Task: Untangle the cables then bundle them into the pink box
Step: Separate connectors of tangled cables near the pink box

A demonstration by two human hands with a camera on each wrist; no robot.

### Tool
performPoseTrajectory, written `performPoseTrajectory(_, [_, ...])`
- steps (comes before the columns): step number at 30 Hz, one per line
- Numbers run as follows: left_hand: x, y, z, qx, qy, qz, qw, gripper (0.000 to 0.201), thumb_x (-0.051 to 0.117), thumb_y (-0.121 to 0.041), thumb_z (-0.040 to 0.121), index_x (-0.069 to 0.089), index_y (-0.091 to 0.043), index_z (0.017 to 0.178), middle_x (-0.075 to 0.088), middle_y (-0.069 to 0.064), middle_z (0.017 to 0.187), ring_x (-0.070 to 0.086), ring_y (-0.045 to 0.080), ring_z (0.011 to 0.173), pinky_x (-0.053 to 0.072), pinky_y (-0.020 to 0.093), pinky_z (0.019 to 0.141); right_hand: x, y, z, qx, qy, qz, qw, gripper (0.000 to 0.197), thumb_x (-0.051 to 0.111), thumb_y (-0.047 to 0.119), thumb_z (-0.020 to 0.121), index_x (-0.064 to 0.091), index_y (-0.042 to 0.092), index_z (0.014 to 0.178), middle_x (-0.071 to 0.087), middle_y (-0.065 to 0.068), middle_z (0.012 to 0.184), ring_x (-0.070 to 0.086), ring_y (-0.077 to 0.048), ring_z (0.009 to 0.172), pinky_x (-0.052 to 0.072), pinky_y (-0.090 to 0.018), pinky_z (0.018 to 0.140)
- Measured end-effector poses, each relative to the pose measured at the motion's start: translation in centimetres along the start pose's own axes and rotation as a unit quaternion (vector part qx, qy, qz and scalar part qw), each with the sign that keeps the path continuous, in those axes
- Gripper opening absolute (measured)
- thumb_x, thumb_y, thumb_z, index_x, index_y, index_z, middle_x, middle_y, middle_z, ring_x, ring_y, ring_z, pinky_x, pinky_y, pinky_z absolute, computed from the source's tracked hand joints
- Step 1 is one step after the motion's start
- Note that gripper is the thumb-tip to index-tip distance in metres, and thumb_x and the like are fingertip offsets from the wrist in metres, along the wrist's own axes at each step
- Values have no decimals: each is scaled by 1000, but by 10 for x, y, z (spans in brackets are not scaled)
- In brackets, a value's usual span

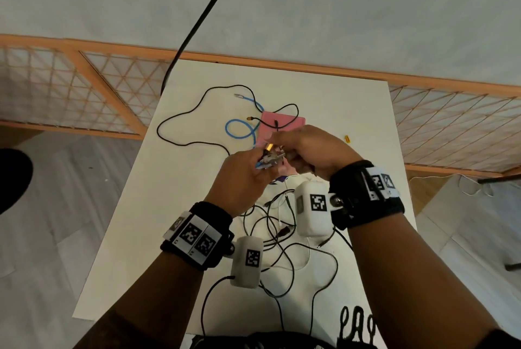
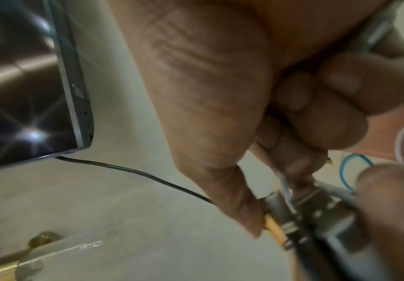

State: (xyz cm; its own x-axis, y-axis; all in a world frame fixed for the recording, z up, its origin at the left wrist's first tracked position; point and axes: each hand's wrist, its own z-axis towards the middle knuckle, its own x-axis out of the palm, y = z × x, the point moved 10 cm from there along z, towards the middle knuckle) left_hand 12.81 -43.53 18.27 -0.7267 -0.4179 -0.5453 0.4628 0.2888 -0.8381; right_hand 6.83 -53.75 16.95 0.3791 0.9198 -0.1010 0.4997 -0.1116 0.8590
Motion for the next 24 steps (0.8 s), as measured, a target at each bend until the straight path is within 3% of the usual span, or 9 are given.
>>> performPoseTrajectory(2, [-12,4,1,2,-49,-5,999,15,70,-35,98,67,-23,89,68,-9,72,61,3,72,41,15,62,2,-4,6,-5,11,31,999,52,57,63,93,62,13,79,40,5,52,23,-14,48,16,-27,49])
performPoseTrajectory(5, [-29,2,4,25,-97,-4,995,17,65,-34,102,65,-19,96,67,-13,76,61,-5,74,44,12,64,9,-16,19,10,13,14,1000,66,39,75,95,65,19,72,55,2,61,39,-13,47,23,-22,44])
performPoseTrajectory(9, [-24,-24,3,83,-66,-44,993,8,60,-27,104,60,-22,97,63,-17,75,63,-11,74,40,3,66,17,-21,34,-3,21,-22,1000,30,55,21,88,63,-8,94,57,-7,62,48,-21,53,32,-26,49])
performPoseTrajectory(12, [-24,-27,3,96,-67,-71,991,24,56,-34,104,59,-16,88,52,-10,64,56,-1,65,37,7,62,-9,10,48,-72,-89,-94,989,21,54,16,100,73,7,100,73,-5,89,65,-22,82,54,-34,78])
performPoseTrajectory(14, [-24,-27,3,103,-62,-84,989,32,51,-40,103,54,-17,81,49,-4,66,50,10,61,35,11,59,-32,41,57,-132,-184,-185,956,19,58,26,99,75,29,94,71,7,100,63,-13,98,51,-38,96])
performPoseTrajectory(16, [-24,-25,4,100,-60,-90,989,28,48,-43,100,53,-24,81,50,4,66,52,17,65,37,12,59,-55,64,65,-158,-275,-228,921,17,57,40,95,74,39,93,71,14,102,63,-13,101,48,-44,97])
performPoseTrajectory(18, [-27,-21,6,92,-68,-92,989,25,47,-45,99,53,-29,81,51,-4,62,50,10,62,36,11,60,-69,76,78,-193,-315,-198,908,18,56,38,94,73,34,96,77,10,98,67,-16,89,53,-43,89])
performPoseTrajectory(21, [-26,-10,9,75,-66,-122,988,23,48,-45,99,49,-34,79,51,-15,61,47,3,58,36,12,61,-77,76,115,-177,-307,-137,925,15,53,23,94,67,21,97,77,0,99,69,-24,90,55,-36,85])
performPoseTrajectory(24, [-24,-4,12,67,-56,-167,982,22,49,-44,99,50,-34,79,50,-15,58,45,3,54,37,11,60,-73,46,156,-84,-266,-99,955,24,51,27,89,67,17,104,72,-6,108,63,-26,95,53,-40,93])
